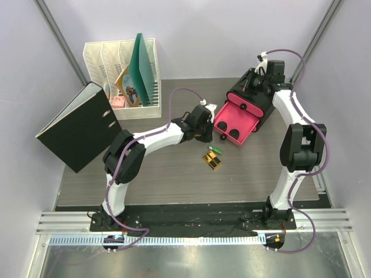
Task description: Organize the makeup
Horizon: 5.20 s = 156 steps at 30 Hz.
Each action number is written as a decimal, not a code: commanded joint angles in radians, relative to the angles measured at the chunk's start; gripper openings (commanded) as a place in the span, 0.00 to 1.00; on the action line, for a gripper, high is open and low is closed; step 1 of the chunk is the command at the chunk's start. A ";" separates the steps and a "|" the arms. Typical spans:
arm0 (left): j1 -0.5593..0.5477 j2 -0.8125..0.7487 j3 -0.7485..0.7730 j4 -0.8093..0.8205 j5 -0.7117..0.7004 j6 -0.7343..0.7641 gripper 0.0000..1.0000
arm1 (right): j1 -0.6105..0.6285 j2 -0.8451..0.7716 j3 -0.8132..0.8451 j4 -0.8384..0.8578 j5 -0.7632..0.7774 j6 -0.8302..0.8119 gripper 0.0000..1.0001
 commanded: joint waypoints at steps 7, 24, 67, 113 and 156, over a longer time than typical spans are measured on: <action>-0.001 0.061 -0.003 0.117 0.040 -0.027 0.00 | -0.057 -0.067 0.034 -0.137 0.109 0.008 0.01; -0.011 0.176 0.131 0.220 0.055 -0.124 0.00 | -0.106 -0.066 -0.118 -0.183 0.311 -0.007 0.01; -0.017 0.397 0.514 0.401 0.046 -0.239 0.00 | -0.106 0.008 -0.204 -0.185 0.324 -0.018 0.01; -0.021 0.426 0.418 0.729 0.066 -0.461 0.00 | -0.104 0.008 -0.219 -0.169 0.294 -0.010 0.01; 0.004 0.115 -0.004 0.470 0.198 -0.165 0.02 | -0.178 0.314 0.476 -0.212 0.409 0.065 0.01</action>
